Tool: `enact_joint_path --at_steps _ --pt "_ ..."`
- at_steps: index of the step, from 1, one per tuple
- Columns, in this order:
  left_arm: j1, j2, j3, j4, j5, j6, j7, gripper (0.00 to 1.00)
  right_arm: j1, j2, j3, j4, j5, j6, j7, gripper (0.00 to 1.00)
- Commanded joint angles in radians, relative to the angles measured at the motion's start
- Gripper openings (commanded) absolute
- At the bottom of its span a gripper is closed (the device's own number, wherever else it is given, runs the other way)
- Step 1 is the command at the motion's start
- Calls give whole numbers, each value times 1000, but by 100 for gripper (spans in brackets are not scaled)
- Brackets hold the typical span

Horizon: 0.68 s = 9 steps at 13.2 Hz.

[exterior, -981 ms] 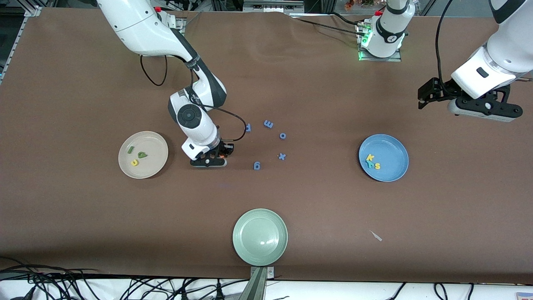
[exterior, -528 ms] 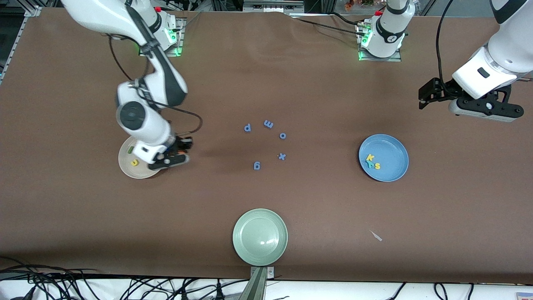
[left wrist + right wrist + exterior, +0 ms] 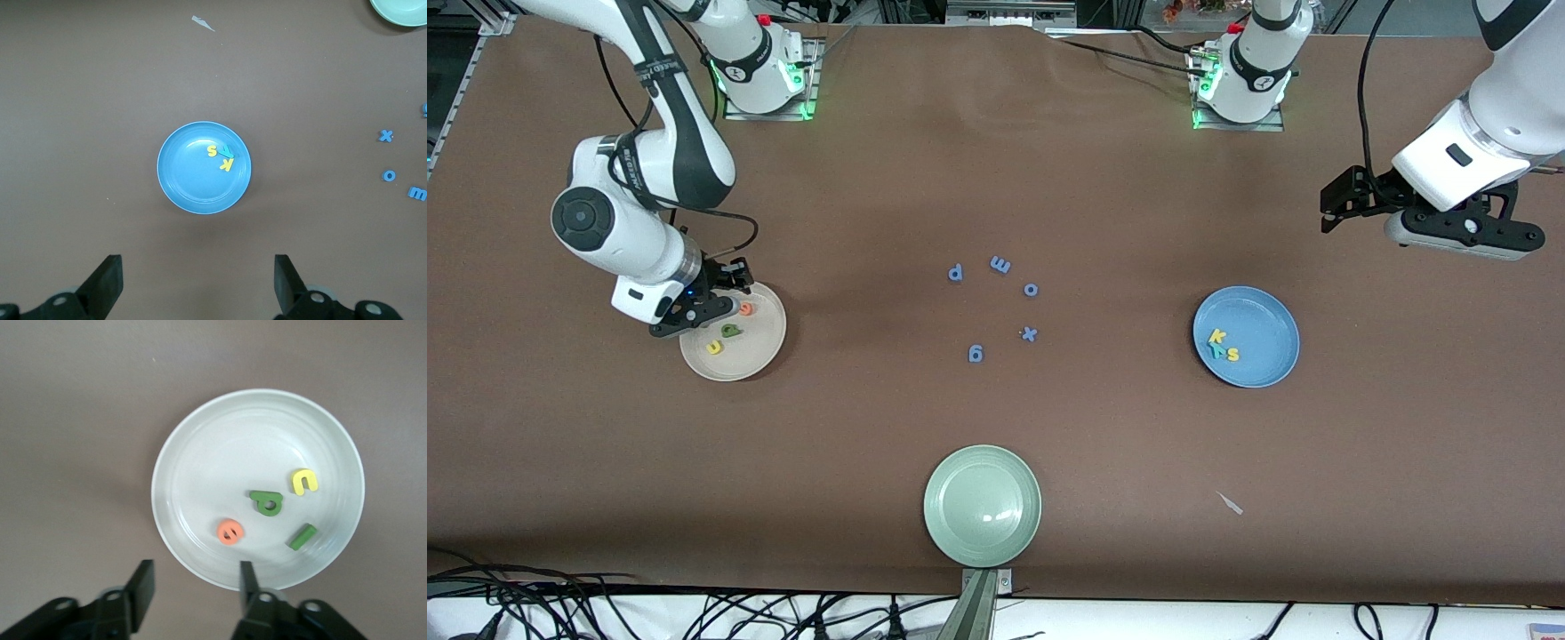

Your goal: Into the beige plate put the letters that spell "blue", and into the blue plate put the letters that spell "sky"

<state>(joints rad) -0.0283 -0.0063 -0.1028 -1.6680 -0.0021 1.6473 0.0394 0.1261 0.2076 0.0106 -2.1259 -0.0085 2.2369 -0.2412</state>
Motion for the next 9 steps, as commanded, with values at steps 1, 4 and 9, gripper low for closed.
enact_joint_path --at_steps 1,4,9 --pt "1 -8 0 1 -15 -9 -7 100 4 -51 8 100 7 -156 13 100" --pt "-1 -8 -2 1 -15 -9 -9 100 4 -91 9 262 18 -319 49 100" --pt "-1 -8 -2 1 -16 -12 -9 100 12 -96 -8 514 24 -611 69 100"
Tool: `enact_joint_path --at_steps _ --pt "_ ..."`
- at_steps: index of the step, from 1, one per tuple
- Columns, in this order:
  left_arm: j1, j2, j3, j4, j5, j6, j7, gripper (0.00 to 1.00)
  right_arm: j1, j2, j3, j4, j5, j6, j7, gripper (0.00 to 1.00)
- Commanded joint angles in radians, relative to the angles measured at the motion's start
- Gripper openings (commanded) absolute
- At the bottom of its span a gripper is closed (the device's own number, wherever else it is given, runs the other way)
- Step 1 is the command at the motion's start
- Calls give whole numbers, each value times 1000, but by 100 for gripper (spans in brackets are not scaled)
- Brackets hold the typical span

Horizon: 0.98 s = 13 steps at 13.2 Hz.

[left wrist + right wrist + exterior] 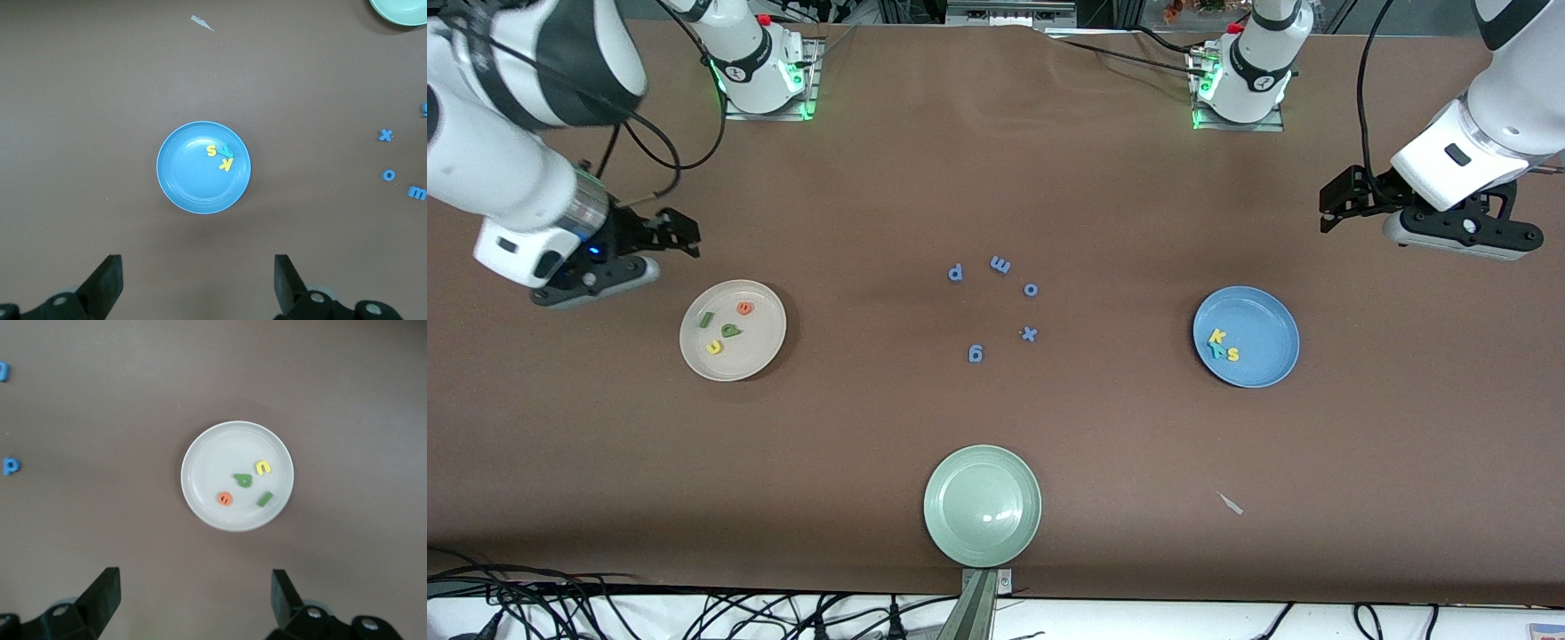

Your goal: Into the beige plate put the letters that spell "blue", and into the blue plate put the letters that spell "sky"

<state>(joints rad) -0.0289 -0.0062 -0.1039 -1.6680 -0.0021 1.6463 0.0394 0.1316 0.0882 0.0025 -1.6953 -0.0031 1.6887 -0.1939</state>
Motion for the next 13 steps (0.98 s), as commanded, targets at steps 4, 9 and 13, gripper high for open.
enact_joint_path --at_steps 4,9,13 --pt "0 -8 1 1 -16 -13 -7 100 10 7 -3 85 34 -40 105 100" --pt "-2 -8 0 1 -15 -13 -7 100 -3 -13 -6 120 28 -57 103 100" --pt "-3 -8 0 1 -16 -13 -9 100 -6 -8 -10 120 23 -55 96 100"
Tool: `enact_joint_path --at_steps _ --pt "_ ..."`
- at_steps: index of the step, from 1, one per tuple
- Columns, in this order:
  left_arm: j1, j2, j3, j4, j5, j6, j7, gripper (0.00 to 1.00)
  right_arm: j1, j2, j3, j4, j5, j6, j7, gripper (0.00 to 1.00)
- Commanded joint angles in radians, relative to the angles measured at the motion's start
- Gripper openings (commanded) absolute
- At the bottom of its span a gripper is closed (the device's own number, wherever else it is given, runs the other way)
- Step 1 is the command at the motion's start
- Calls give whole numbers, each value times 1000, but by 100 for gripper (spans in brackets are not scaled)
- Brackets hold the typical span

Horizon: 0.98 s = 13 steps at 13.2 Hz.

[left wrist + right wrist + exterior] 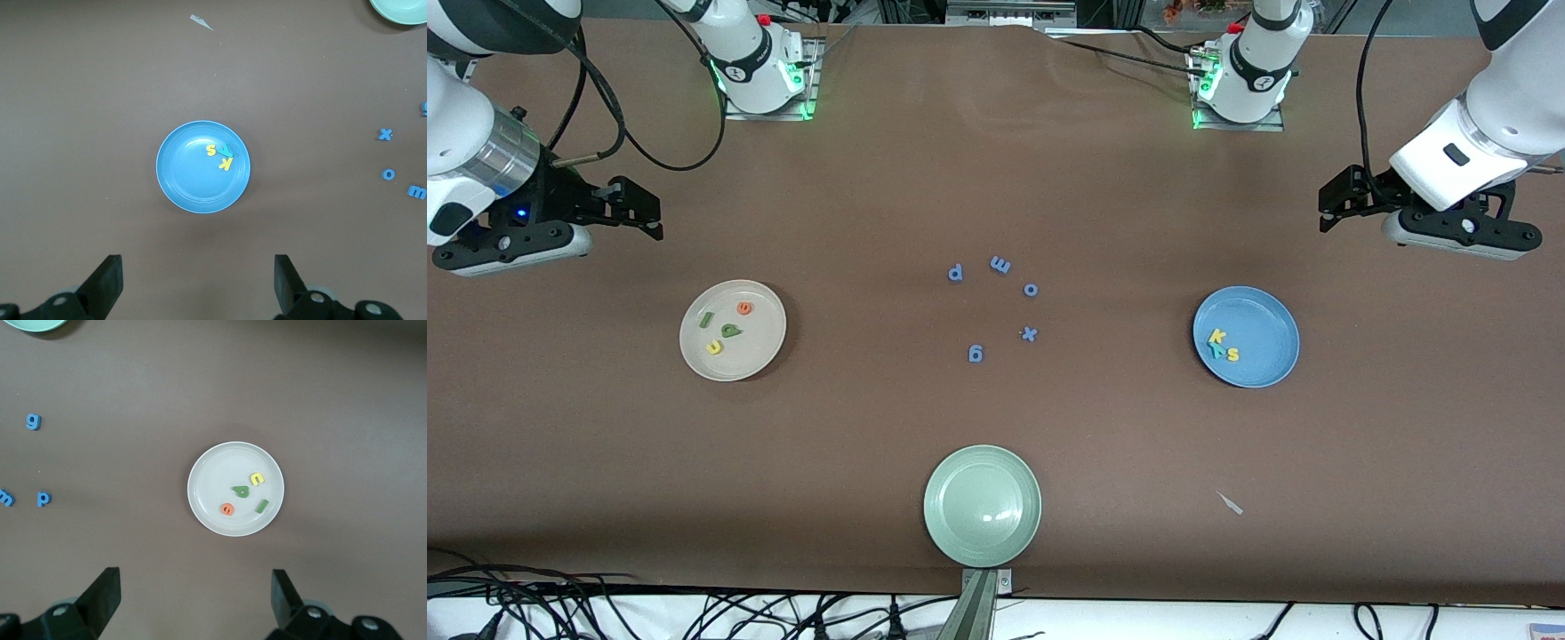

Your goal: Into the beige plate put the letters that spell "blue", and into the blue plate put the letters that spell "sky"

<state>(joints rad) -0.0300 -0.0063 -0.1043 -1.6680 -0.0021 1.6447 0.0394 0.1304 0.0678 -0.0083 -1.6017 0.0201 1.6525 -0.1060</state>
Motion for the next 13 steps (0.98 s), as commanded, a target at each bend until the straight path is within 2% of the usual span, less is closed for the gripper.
enact_joint_path --at_steps 1,13 --pt "-2 -8 0 1 -16 -11 -7 100 -5 15 -1 26 4 -19 18 100" --pt "-4 -8 0 1 -16 -11 -9 100 -3 26 1 25 -5 -17 58 100"
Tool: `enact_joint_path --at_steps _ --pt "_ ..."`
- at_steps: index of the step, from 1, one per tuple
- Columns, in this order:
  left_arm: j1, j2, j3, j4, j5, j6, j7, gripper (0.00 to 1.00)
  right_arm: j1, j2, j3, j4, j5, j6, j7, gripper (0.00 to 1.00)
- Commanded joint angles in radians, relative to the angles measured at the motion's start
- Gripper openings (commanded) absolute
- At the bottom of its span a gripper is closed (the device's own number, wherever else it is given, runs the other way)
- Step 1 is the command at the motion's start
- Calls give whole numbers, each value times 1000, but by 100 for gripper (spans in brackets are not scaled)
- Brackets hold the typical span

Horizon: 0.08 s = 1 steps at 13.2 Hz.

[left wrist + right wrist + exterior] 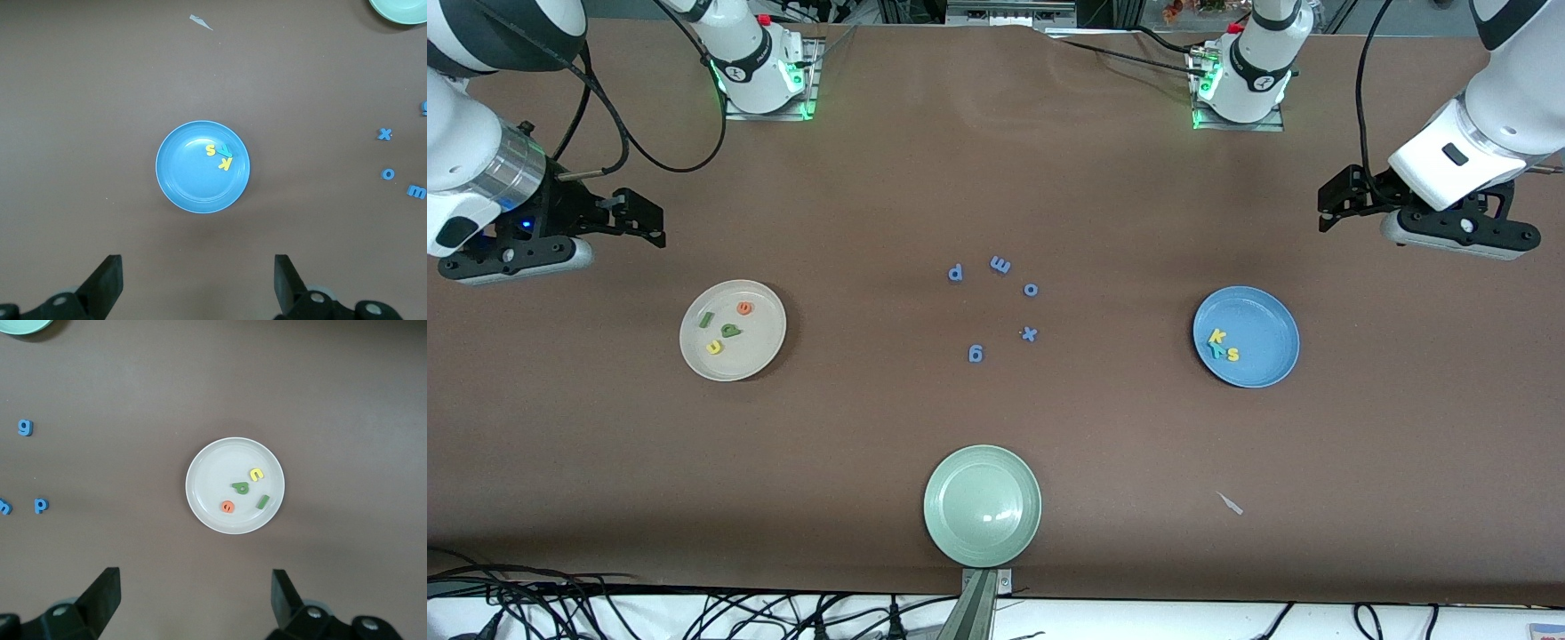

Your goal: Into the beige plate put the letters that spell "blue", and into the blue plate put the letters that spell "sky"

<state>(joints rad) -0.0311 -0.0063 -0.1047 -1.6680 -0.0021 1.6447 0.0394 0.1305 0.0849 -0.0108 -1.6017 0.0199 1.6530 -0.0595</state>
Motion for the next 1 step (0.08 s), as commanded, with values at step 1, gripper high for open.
enact_joint_path --at_steps 1 --pt "-3 -8 0 1 -16 -11 -9 100 -3 9 3 23 -6 -18 13 100"
